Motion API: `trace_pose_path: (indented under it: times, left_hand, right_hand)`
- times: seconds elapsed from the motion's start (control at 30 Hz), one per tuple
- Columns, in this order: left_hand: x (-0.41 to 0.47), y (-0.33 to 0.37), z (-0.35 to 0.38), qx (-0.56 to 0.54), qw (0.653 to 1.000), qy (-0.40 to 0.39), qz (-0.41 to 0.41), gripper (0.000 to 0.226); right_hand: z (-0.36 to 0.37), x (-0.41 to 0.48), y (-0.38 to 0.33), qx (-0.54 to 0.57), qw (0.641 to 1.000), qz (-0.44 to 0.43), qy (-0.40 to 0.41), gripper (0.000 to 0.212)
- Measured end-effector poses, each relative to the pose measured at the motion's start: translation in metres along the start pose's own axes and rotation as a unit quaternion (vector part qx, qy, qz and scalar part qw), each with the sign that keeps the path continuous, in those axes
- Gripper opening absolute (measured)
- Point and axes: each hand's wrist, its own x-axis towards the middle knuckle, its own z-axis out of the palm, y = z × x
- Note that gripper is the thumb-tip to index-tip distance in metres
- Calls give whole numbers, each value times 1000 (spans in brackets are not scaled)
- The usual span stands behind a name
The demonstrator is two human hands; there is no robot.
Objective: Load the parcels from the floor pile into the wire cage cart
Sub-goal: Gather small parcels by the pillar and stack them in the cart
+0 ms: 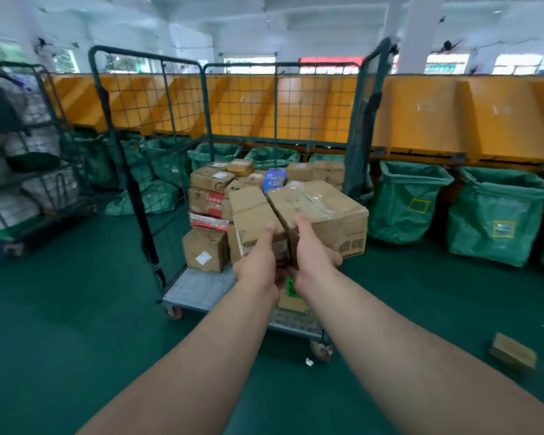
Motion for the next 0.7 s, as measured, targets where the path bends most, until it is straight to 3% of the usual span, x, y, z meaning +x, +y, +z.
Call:
trace_pose_path:
  times: [0.2, 0.33, 0.5, 0.7]
  left_hand:
    - [62, -15, -67, 20, 996, 54, -65, 47]
    - [122, -20, -97, 66, 988, 105, -94, 52]
    - [203, -13, -101, 107, 977, 143, -113, 54]
    - [298, 7, -94, 110, 971, 173, -127, 60]
  right_hand:
    - [-1, 69, 81, -18, 997, 74, 19, 96]
    - [-2, 143, 125, -45, 991, 127, 26, 92]
    - [16, 243, 148, -76, 980, 181, -20, 102]
    - [68, 341, 153, -104, 977, 186, -20, 102]
